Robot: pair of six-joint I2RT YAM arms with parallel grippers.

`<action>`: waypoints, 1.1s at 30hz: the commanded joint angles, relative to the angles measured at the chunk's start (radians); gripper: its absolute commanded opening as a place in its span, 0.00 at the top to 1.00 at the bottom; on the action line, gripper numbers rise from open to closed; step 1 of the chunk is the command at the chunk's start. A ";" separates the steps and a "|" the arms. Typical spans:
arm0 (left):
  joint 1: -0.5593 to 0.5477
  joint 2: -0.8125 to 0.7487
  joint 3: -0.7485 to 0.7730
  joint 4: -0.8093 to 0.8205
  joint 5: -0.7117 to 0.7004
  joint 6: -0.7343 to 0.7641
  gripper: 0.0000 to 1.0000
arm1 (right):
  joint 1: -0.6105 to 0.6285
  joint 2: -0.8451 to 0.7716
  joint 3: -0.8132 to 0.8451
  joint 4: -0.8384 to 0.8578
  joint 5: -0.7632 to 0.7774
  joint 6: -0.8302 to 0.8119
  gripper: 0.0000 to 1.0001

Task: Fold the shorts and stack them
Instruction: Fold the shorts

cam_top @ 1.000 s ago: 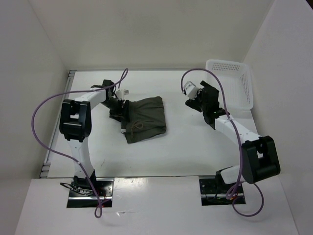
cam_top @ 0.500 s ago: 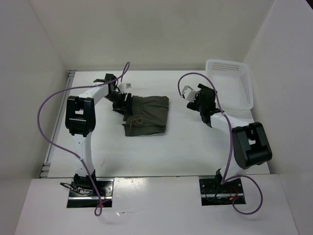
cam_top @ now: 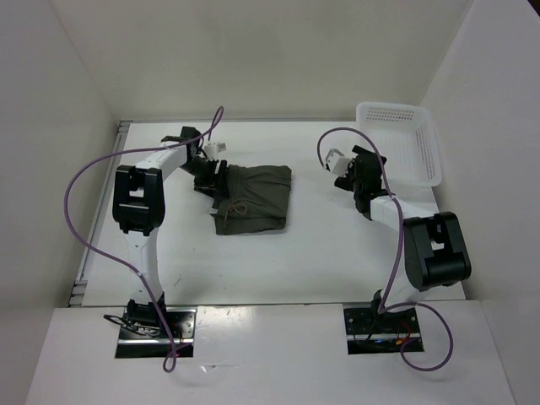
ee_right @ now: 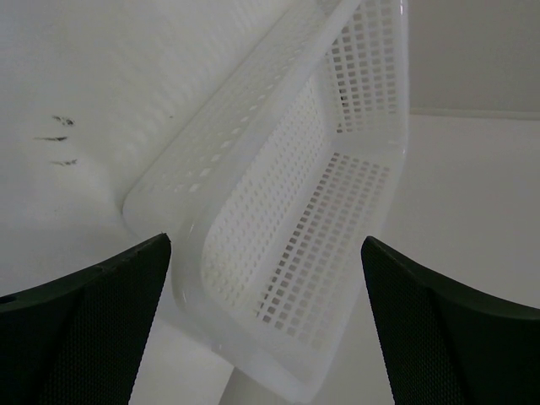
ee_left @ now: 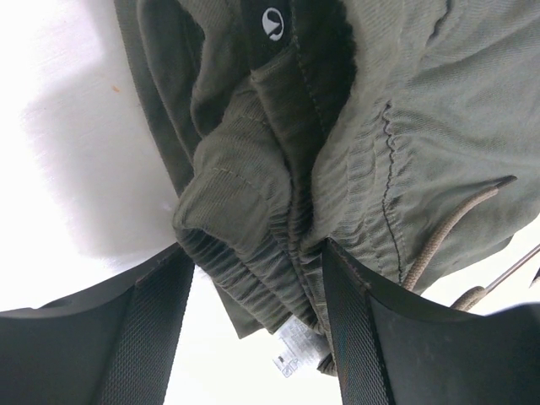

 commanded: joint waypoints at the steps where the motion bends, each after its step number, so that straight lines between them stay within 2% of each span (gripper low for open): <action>1: 0.001 -0.013 0.011 0.003 0.022 0.006 0.29 | -0.014 -0.074 -0.035 0.054 0.002 -0.026 0.02; 5: 0.001 -0.025 0.000 0.003 0.013 0.006 0.27 | -0.014 -0.128 -0.035 0.007 0.002 -0.005 0.02; 8: 0.001 -0.045 0.000 0.003 0.004 0.006 0.23 | -0.003 -0.191 0.007 -0.038 -0.021 0.078 0.00; 12: 0.001 -0.076 0.000 0.003 0.004 0.006 0.09 | 0.037 -0.272 0.153 -0.224 -0.081 0.228 0.00; 14: 0.001 -0.090 0.009 0.013 0.004 0.006 0.06 | 0.037 -0.319 0.188 -0.279 -0.130 0.290 0.00; 15: 0.001 -0.108 0.009 0.013 0.013 0.006 0.00 | 0.037 -0.333 0.188 -0.295 -0.158 0.290 0.00; 20: 0.001 -0.165 -0.011 0.022 0.025 0.006 0.00 | 0.037 -0.402 0.149 -0.360 -0.167 0.259 0.00; 23: 0.001 -0.212 -0.037 0.032 0.025 0.006 0.00 | 0.037 -0.412 0.170 -0.395 -0.192 0.331 0.00; 26: 0.010 -0.310 -0.046 0.042 0.037 0.006 0.00 | 0.037 -0.412 0.271 -0.429 -0.192 0.449 0.00; 31: 0.097 -0.476 -0.063 0.103 0.018 0.006 0.00 | 0.028 -0.323 0.380 -0.548 -0.056 0.624 0.00; 33: 0.177 -0.589 -0.107 0.170 -0.031 0.006 0.00 | 0.000 -0.291 0.434 -0.703 -0.055 0.657 0.00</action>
